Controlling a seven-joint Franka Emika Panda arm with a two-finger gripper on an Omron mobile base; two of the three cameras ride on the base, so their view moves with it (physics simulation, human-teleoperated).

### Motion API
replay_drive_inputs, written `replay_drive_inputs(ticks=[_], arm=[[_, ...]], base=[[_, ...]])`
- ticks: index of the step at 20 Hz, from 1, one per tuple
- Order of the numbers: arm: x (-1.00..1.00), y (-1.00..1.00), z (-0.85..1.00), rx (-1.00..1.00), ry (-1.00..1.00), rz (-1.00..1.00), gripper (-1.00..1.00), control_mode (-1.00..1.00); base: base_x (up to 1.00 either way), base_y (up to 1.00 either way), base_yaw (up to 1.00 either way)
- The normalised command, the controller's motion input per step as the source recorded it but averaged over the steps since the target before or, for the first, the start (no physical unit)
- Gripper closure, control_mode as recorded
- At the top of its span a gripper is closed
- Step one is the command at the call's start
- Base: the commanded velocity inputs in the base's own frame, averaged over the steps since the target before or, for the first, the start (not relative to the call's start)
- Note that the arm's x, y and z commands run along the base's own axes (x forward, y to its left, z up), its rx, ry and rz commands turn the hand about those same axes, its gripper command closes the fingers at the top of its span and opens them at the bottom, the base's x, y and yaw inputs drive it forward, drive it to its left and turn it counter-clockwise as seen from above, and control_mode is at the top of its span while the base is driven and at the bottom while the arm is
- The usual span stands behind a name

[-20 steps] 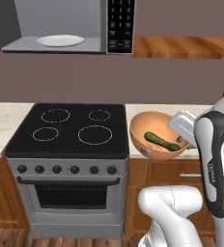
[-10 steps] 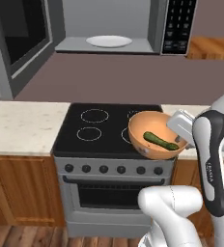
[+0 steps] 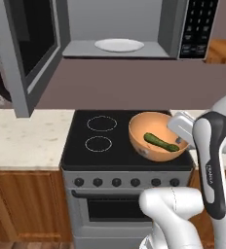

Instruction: Place the bowl containing the squash and shrimp in the microwave. Close the microwave door and press the start button to microwave the meal.

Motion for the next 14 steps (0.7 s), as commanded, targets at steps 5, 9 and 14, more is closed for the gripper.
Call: replay_drive_inputs(ticks=[5,9,14], arm=[[0.0,0.0,0.0,0.0,0.0,0.0,1.0,1.0],[0.0,0.0,0.0,0.0,0.0,0.0,1.0,1.0],[0.0,0.0,0.0,0.0,0.0,0.0,1.0,1.0]], base=[[0.37,0.32,-0.04],[0.1,0.51,0.07],[0.23,0.29,0.14]])
